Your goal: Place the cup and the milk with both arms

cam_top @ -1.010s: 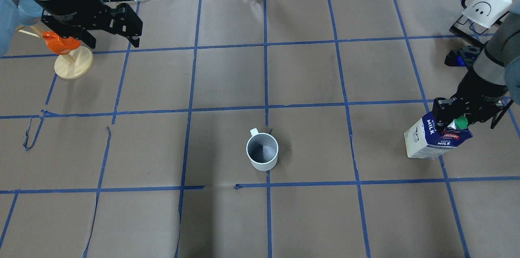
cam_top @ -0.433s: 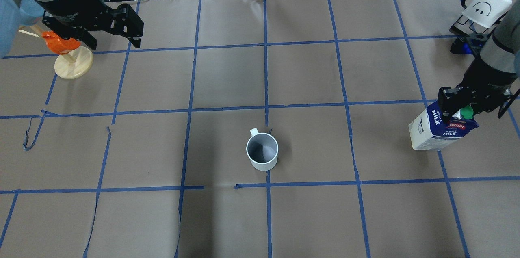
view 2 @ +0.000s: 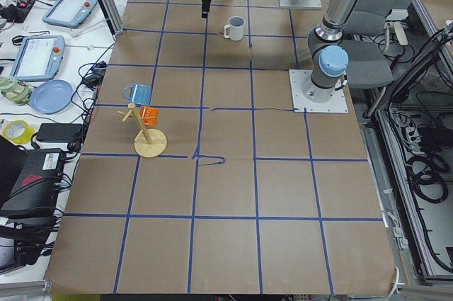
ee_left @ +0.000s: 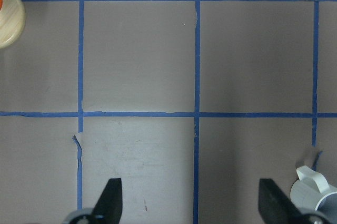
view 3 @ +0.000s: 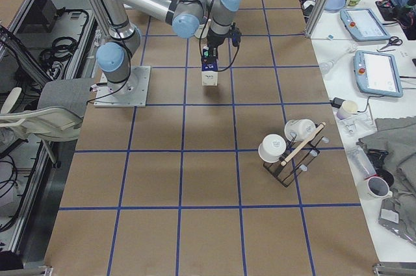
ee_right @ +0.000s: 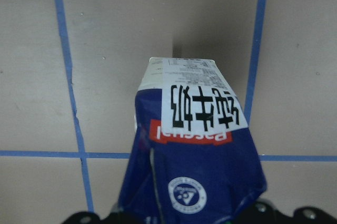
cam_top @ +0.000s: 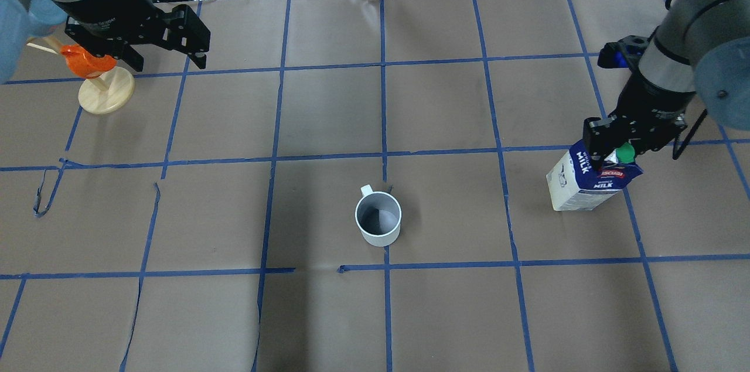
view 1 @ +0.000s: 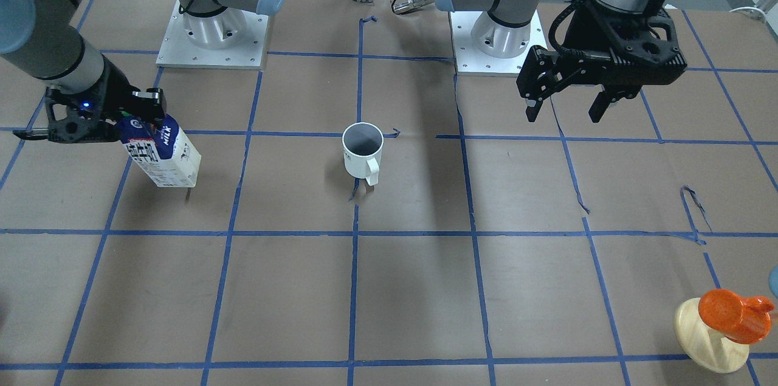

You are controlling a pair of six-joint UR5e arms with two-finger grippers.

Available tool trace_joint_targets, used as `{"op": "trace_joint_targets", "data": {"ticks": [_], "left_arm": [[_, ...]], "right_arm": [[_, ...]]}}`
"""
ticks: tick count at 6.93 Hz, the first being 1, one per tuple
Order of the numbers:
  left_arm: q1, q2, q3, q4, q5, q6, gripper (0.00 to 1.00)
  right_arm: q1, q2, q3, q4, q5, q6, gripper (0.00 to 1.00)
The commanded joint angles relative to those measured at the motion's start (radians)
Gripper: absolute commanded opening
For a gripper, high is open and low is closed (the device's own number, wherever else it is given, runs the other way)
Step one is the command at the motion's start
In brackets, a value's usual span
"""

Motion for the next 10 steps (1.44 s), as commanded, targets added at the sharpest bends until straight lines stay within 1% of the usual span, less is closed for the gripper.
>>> {"op": "trace_joint_targets", "data": {"ticks": [1,3,4,6,7,8,10], "left_arm": [[0.0,0.001,-0.004,-0.001,0.001,-0.001,0.92],[0.0,0.001,-0.001,0.001,-0.003,-0.001,0.92],[0.0,0.001,-0.002,0.001,-0.002,-0.001,0.92],[0.0,0.001,-0.001,0.001,-0.005,-0.001,0.92],[0.0,0.001,-0.001,0.001,-0.005,-0.001,0.92],[0.0,0.001,-0.001,0.001,-0.005,-0.001,0.92],[0.002,0.001,0.002,0.001,-0.005,-0.001,0.92]], "right_arm": [[0.146,0.004,-0.004,-0.003,0.079,0.137,0.43],[0.274,0.027,-0.008,-0.017,0.083,0.263,0.43],[0.34,0.037,-0.02,-0.044,0.107,0.342,0.43],[0.446,0.073,-0.024,-0.095,0.107,0.48,0.43],[0.472,0.093,-0.024,-0.133,0.109,0.53,0.45],[0.507,0.107,-0.024,-0.135,0.11,0.541,0.45],[0.524,0.112,-0.023,-0.135,0.11,0.548,0.46]]}}
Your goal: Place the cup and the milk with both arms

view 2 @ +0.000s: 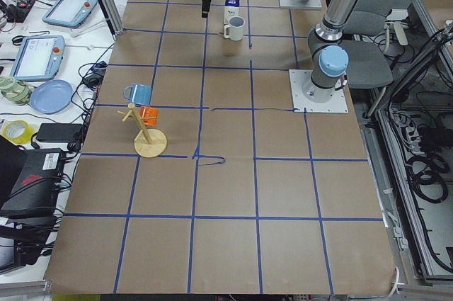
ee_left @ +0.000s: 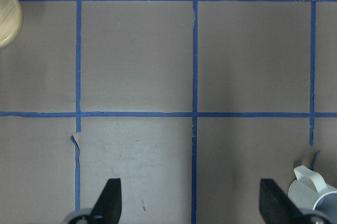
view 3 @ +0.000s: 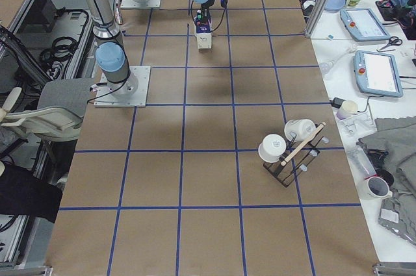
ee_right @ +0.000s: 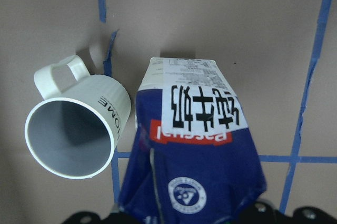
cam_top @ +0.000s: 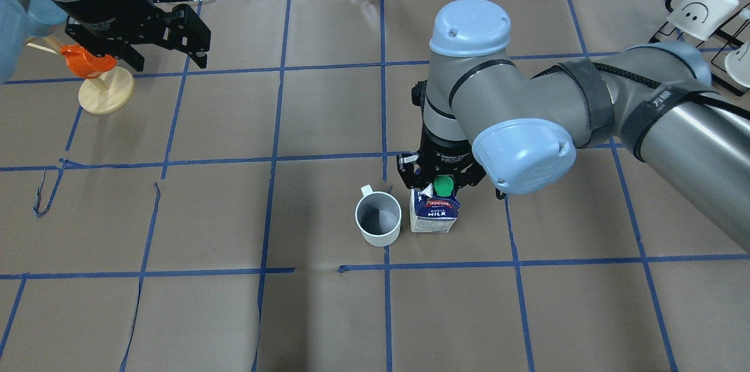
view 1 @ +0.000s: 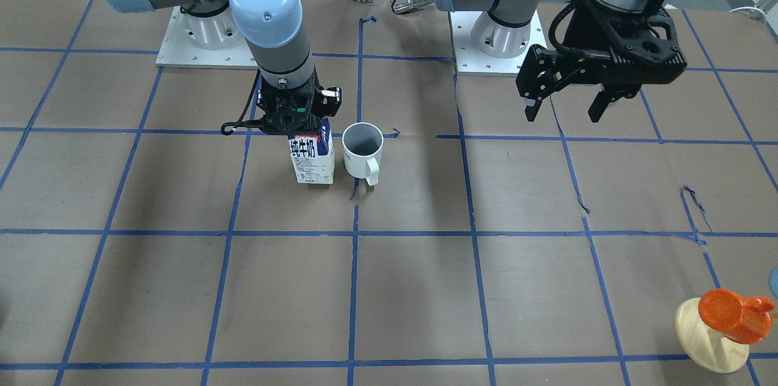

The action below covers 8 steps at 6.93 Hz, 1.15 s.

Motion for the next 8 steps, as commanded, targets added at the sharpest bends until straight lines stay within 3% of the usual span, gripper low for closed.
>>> {"op": "trace_joint_targets", "data": {"ticks": [1,2,3,4,6,7,8], "left_arm": [[0.001,0.0,0.001,0.0,-0.001,0.0,0.92],[0.001,0.0,0.0,0.0,-0.001,0.0,0.92],[0.001,0.0,-0.002,0.0,0.001,0.0,0.92],[0.0,0.0,-0.002,0.0,-0.001,0.0,0.92],[0.001,0.0,-0.002,0.0,0.001,0.0,0.92],[0.001,0.0,0.0,0.0,0.001,0.0,0.92],[0.001,0.002,0.0,0.0,0.001,0.002,0.92]], "right_arm": [[0.012,0.007,0.003,-0.002,0.0,0.006,0.46],[0.012,0.008,0.004,-0.002,-0.001,0.007,0.58],[0.012,0.008,0.007,0.0,-0.001,0.012,0.84],[0.012,0.008,0.007,0.0,-0.004,0.01,0.92],[0.01,0.001,-0.017,-0.002,-0.015,0.01,1.0],[0.003,-0.007,-0.093,0.027,-0.023,0.01,1.0],[-0.011,-0.007,-0.211,0.138,-0.039,0.001,1.0]]}}
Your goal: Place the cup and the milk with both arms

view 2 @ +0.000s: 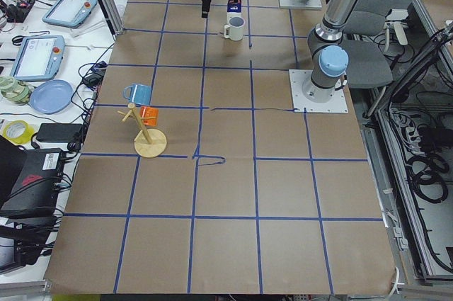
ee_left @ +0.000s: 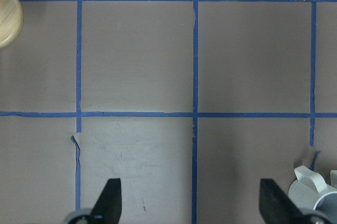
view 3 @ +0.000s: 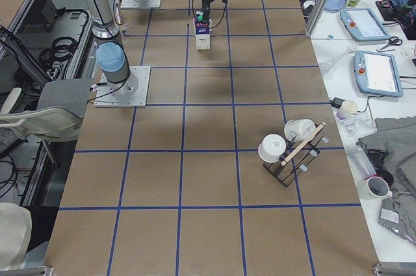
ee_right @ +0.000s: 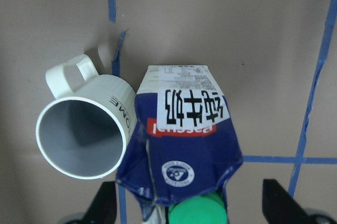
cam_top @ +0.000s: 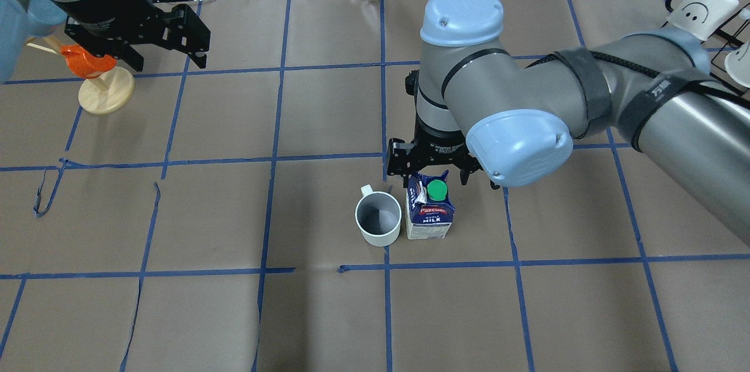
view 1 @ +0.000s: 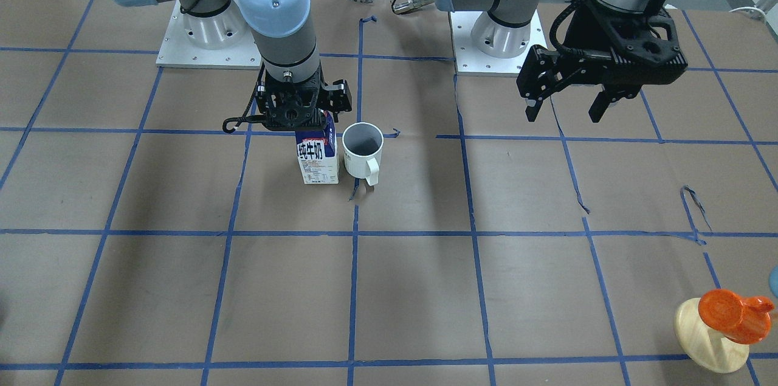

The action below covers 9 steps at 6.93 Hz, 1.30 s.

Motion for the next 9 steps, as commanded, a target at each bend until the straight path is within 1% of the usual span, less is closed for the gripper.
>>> {"op": "trace_joint_targets", "data": {"ticks": [1,2,3,4,6,7,8,9], "left_arm": [[0.0,0.001,0.001,0.0,0.0,0.001,0.92],[0.0,0.001,0.001,0.0,0.0,0.001,0.92],[0.0,0.001,0.001,0.0,0.0,0.001,0.92],[0.0,0.0,0.001,0.0,0.0,0.001,0.92],[-0.002,0.0,-0.001,0.0,0.0,0.001,0.92],[0.0,0.0,-0.001,0.0,0.0,0.001,0.92],[-0.001,0.0,-0.001,0.0,0.0,0.001,0.92],[0.0,0.0,-0.001,0.0,0.0,0.001,0.92]], "right_arm": [[-0.03,-0.002,-0.224,0.18,-0.058,-0.016,1.0],[-0.053,-0.005,-0.31,0.236,-0.064,-0.019,1.0],[-0.07,-0.005,-0.37,0.295,-0.067,-0.057,1.0],[-0.097,-0.023,-0.379,0.302,-0.069,-0.137,1.0],[-0.247,-0.066,-0.374,0.308,-0.066,-0.243,1.0],[-0.272,-0.072,-0.373,0.319,-0.069,-0.246,1.0],[-0.271,-0.089,-0.333,0.302,-0.067,-0.24,0.97],[-0.273,-0.129,-0.278,0.258,-0.067,-0.242,0.96]]}}
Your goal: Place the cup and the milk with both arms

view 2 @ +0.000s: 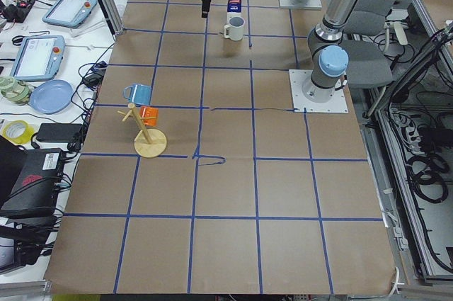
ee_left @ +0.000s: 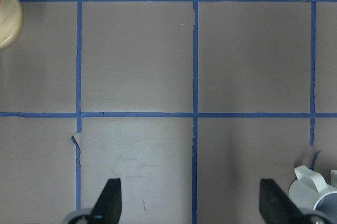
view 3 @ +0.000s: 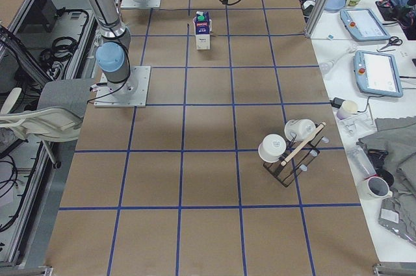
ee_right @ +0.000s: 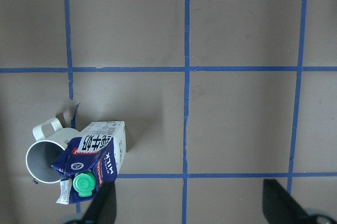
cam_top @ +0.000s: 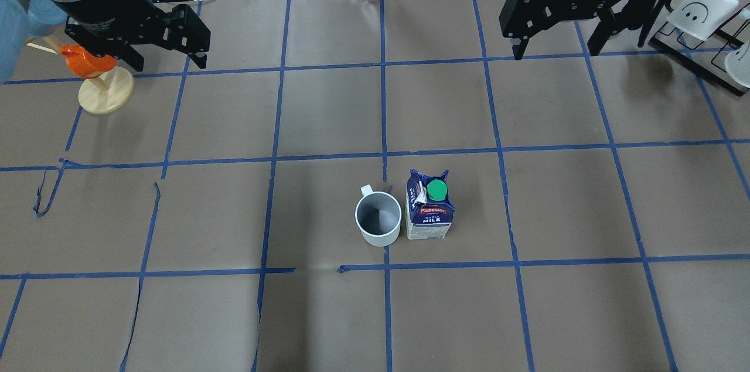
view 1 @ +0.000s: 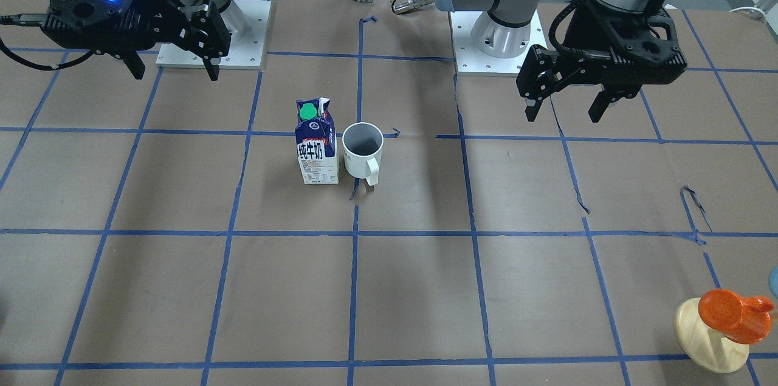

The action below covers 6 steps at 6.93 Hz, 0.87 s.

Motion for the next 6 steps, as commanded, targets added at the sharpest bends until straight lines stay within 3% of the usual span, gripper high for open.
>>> {"op": "trace_joint_targets", "data": {"ticks": [1,6], "left_arm": [[-0.001,0.0,0.0,0.0,0.0,0.0,0.92],[-0.001,0.0,0.0,0.0,-0.002,-0.003,0.93]], "right_arm": [[-0.006,-0.054,0.085,-0.07,0.0,-0.001,1.0],[-0.006,-0.047,0.087,-0.098,-0.044,-0.01,1.0]]}}
